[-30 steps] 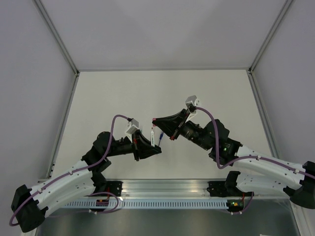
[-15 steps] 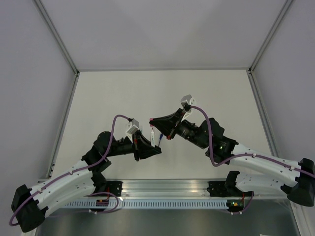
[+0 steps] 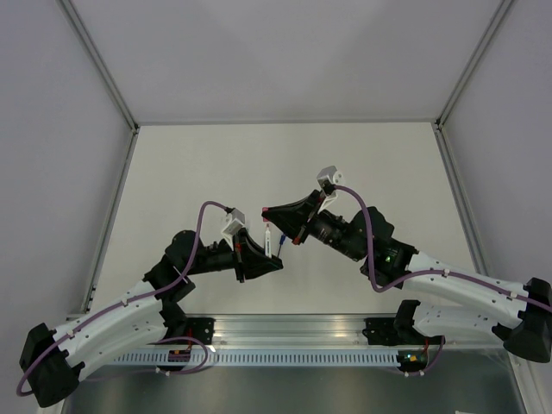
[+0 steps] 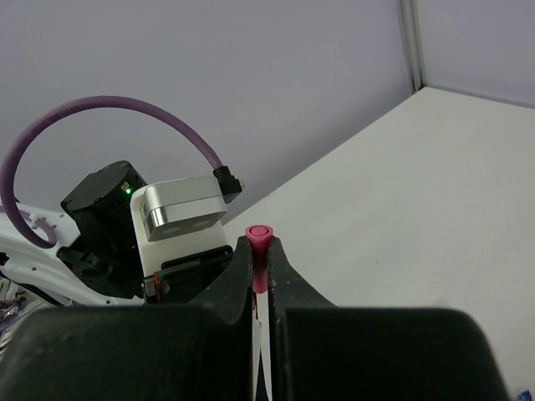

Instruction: Insert the pens into the pen caps

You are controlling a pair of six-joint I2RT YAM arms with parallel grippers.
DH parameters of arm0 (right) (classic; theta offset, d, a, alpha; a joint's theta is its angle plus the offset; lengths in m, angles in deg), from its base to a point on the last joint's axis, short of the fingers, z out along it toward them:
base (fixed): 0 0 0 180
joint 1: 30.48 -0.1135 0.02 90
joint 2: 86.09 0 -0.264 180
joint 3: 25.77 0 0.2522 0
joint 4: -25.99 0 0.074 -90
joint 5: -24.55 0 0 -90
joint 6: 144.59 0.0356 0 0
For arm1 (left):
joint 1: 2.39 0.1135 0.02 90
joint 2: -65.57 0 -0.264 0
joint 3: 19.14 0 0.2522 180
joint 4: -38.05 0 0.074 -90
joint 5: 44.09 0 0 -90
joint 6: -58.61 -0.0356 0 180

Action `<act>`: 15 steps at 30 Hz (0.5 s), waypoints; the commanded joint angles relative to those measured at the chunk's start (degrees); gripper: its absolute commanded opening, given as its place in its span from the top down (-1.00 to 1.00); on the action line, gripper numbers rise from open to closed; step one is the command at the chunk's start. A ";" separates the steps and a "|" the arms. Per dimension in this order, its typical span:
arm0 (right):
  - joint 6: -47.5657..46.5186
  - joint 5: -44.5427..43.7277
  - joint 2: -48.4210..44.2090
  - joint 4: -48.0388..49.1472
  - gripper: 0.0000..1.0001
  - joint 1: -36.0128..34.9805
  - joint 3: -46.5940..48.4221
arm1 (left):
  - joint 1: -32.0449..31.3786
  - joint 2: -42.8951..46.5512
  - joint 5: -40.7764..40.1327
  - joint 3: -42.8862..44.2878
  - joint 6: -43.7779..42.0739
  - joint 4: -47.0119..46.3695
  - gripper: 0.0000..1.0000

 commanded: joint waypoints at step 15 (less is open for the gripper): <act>0.88 0.35 -0.31 1.66 1.00 -0.55 2.04 | -0.10 0.76 -3.52 2.37 -2.05 1.20 0.95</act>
